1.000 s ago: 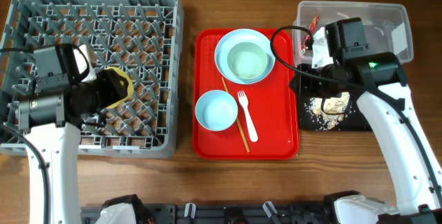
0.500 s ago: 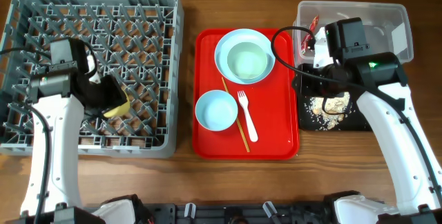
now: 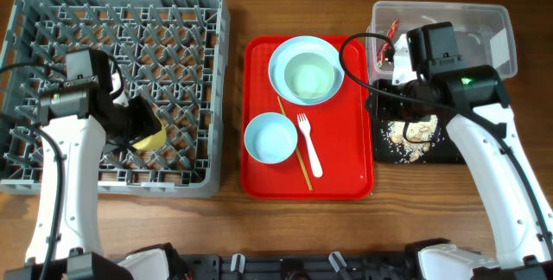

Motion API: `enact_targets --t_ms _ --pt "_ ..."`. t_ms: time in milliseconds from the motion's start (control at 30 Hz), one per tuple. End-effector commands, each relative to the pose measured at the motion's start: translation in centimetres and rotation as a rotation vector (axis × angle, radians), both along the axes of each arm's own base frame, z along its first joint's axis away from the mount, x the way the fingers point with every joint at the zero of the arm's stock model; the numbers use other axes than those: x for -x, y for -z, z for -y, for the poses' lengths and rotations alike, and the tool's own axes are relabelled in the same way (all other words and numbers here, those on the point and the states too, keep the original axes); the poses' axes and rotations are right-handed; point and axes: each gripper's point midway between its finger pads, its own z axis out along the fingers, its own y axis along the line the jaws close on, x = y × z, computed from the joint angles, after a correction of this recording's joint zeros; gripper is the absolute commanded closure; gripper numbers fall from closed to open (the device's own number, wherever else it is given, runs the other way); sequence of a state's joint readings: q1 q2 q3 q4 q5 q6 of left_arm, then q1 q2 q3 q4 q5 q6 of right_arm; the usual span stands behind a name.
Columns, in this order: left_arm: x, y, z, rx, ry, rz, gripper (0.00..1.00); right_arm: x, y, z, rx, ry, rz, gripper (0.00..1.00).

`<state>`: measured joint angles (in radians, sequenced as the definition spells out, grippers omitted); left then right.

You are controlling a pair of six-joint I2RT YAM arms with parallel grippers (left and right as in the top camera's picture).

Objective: Sort waste into correct bins and load items into the dishwasher rack
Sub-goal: 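Lower the yellow cup into the rack and open the left gripper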

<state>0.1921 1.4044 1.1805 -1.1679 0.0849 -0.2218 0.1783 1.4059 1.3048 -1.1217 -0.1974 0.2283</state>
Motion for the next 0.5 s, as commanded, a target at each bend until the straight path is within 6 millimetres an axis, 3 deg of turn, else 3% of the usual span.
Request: enact_targets --t_ms 0,133,300,467 --pt "-0.3 0.9 0.6 0.053 0.007 -0.032 0.96 -0.5 -0.8 0.3 0.017 -0.006 0.035 0.59" --pt "-0.4 2.0 0.6 0.063 0.006 -0.071 0.95 -0.5 -0.7 0.3 0.018 -0.007 0.033 0.59" --pt "-0.7 3.5 0.5 0.070 0.005 -0.113 0.85 -0.5 -0.7 0.3 0.017 -0.006 0.033 0.59" --pt "-1.7 3.8 0.3 0.065 0.005 -0.087 0.63 -0.5 -0.8 0.3 0.017 -0.005 0.033 0.60"
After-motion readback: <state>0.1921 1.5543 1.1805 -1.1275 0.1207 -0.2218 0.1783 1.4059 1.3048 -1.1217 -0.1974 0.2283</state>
